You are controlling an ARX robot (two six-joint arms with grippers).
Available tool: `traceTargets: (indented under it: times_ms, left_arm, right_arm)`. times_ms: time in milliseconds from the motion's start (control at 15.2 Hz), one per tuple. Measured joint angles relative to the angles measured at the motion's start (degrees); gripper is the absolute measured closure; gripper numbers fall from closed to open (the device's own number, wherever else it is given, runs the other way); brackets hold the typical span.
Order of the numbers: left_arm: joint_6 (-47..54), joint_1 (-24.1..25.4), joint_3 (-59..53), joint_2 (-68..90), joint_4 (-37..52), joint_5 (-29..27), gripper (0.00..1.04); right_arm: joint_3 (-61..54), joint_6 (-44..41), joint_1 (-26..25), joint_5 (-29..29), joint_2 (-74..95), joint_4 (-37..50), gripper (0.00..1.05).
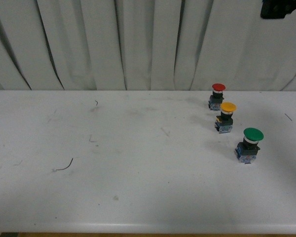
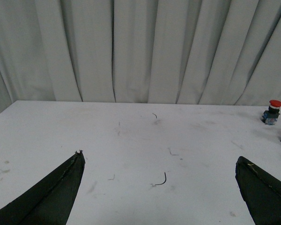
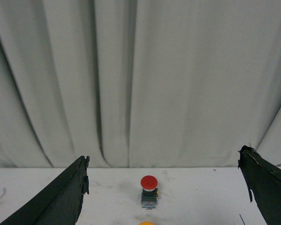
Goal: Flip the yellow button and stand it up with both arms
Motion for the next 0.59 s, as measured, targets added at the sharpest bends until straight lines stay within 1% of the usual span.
traceTargets:
  times_ms: [66,131,197,328,393,525,590]
  left_arm:
    - [0.00,0.00,0.00,0.00,0.00,0.00,0.07]
    - [0.02,0.00,0.00,0.00,0.00,0.00,0.07]
    - [0.00,0.00,0.00,0.00,0.00,0.00,0.07]
    - [0.02,0.00,0.00,0.00,0.00,0.00,0.07]
    - [0.02,0.00,0.00,0.00,0.00,0.00,0.07]
    - [0.02,0.00,0.00,0.00,0.00,0.00,0.07]
    - [0.02,0.00,0.00,0.00,0.00,0.00,0.07]
  right_arm:
    - [-5.25,0.07,1.53,0.33,-7.85,-2.93,0.10]
    - [-11.19,0.24,2.99,3.32,-17.00,-9.46,0.23]
    - [-17.22,0.26,4.02,5.03,-25.46,-14.78,0.34]
    - [-27.76,0.28,6.67,8.50,-46.36,-27.61,0.60]
    - [-32.02,0.26,7.28,8.35,-57.77,-32.22,0.74]
    - [-36.48,0.31,3.13,5.29,-66.99,-31.87,0.98]
    - [-38.99,0.52,1.11,3.32,-68.72,-31.91,1.03]
